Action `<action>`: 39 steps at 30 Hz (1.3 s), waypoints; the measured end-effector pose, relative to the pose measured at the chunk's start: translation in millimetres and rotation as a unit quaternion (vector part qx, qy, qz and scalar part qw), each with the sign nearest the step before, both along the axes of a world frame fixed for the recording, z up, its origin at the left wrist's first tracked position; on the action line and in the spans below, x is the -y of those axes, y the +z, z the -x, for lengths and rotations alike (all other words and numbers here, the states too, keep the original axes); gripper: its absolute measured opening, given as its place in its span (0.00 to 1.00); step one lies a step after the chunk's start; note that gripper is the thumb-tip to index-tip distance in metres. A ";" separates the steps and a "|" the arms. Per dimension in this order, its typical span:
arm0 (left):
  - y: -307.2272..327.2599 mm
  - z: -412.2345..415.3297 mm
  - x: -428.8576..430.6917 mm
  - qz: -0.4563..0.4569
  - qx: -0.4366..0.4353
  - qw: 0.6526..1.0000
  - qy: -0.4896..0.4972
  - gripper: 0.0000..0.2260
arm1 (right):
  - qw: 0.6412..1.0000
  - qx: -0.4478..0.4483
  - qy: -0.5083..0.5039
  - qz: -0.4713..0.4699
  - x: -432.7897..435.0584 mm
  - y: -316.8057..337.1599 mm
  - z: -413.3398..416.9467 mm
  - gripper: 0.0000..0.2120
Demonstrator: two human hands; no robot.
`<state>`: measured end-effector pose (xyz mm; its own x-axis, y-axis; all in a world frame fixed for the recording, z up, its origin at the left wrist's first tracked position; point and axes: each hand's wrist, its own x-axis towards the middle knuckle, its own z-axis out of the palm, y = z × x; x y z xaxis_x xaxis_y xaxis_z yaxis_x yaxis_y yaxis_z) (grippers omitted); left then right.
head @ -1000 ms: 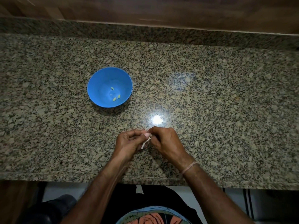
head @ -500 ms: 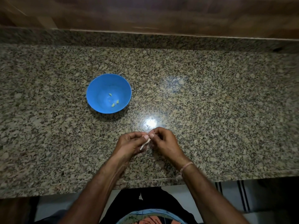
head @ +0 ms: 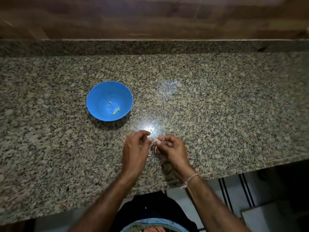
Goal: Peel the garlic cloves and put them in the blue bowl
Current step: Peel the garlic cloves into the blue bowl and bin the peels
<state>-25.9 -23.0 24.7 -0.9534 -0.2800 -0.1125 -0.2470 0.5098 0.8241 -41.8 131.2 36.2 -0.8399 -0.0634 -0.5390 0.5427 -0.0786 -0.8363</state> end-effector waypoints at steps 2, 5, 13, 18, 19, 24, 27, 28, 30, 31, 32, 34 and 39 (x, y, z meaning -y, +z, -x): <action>0.3 -8.6 -4.5 -0.140 0.067 0.988 0.017 0.03 | 1.000 -0.004 0.006 0.014 3.6 -0.3 -6.6 0.11; 1.0 -12.1 1.9 -0.193 0.081 0.977 0.029 0.01 | 0.999 -0.012 0.026 0.042 7.9 1.0 -14.9 0.08; -4.8 -20.5 7.7 -0.250 0.115 0.960 0.058 0.01 | 0.954 -0.183 0.147 -0.185 5.5 -5.1 -11.7 0.03; -4.5 -19.0 6.3 -0.283 0.123 0.943 0.122 0.03 | 0.904 -0.234 0.180 -0.309 -1.9 -15.4 -0.7 0.12; -4.4 -18.4 5.8 -0.289 0.122 0.941 0.124 0.03 | 0.882 -0.248 0.196 -0.351 -2.6 -18.2 -1.0 0.14; -10.8 -19.6 2.6 -0.264 0.101 0.955 0.090 0.04 | 0.955 -0.162 0.109 -0.222 0.4 -15.1 -12.0 0.09; -7.7 -23.5 3.3 -0.187 0.079 0.978 0.048 0.04 | 0.998 0.004 0.057 -0.009 6.0 -5.9 -15.6 0.06; -5.5 -24.3 4.5 -0.161 0.071 0.984 0.034 0.04 | 0.998 0.032 0.055 0.014 5.6 -5.7 -15.1 0.07; -1.2 -24.2 7.1 -0.110 0.056 0.992 0.007 0.05 | 0.995 0.065 0.069 0.035 3.1 -6.3 -11.5 0.08; 0.4 -23.3 8.4 -0.086 0.052 0.995 -0.005 0.05 | 0.993 0.075 0.081 0.045 1.8 -7.2 -9.6 0.09; 1.3 -22.2 9.8 -0.070 0.048 0.996 -0.017 0.05 | 0.991 0.086 0.089 0.057 1.0 -6.6 -8.1 0.09; 2.1 -20.7 11.8 -0.059 0.043 0.997 -0.037 0.04 | 0.986 0.110 0.089 0.090 -1.0 -7.5 -5.8 0.08; -2.6 -24.0 13.9 -0.064 0.039 0.995 -0.062 0.05 | 0.982 0.125 0.110 0.094 -3.3 -9.0 -1.2 0.07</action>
